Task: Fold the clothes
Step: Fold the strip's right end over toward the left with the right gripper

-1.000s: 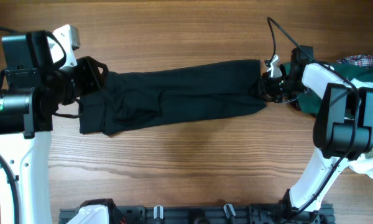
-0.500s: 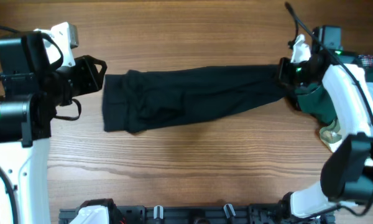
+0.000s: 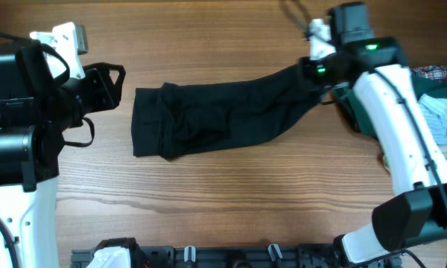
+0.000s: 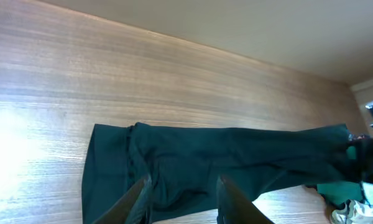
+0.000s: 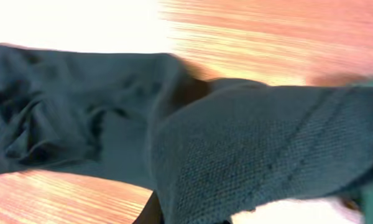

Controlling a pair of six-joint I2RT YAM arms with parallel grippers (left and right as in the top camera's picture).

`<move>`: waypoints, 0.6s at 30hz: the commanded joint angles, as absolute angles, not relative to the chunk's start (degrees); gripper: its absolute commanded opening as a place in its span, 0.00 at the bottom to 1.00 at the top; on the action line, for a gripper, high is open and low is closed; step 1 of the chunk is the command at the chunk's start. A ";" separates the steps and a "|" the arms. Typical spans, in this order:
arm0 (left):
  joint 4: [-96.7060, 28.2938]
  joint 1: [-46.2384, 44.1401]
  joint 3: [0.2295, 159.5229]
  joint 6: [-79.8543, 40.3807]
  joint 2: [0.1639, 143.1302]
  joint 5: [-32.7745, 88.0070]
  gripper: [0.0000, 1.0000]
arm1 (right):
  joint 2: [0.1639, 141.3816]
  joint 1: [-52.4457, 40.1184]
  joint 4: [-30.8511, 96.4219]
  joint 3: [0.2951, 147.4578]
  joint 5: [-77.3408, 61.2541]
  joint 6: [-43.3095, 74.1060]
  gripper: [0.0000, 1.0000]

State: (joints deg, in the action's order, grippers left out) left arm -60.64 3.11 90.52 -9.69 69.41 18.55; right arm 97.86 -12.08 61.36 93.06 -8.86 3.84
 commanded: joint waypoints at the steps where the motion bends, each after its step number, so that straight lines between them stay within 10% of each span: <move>1: -58.81 3.27 91.22 -8.73 66.85 17.47 0.33 | 97.65 -20.78 58.70 94.61 -7.05 5.19 0.04; 18: -58.76 3.27 91.24 -8.73 52.66 17.08 0.34 | 116.95 -46.09 35.27 94.56 -15.09 8.16 0.04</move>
State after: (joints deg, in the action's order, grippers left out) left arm -57.80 3.11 90.63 -9.69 52.64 17.67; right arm 115.52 -44.42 37.54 93.27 -12.01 6.46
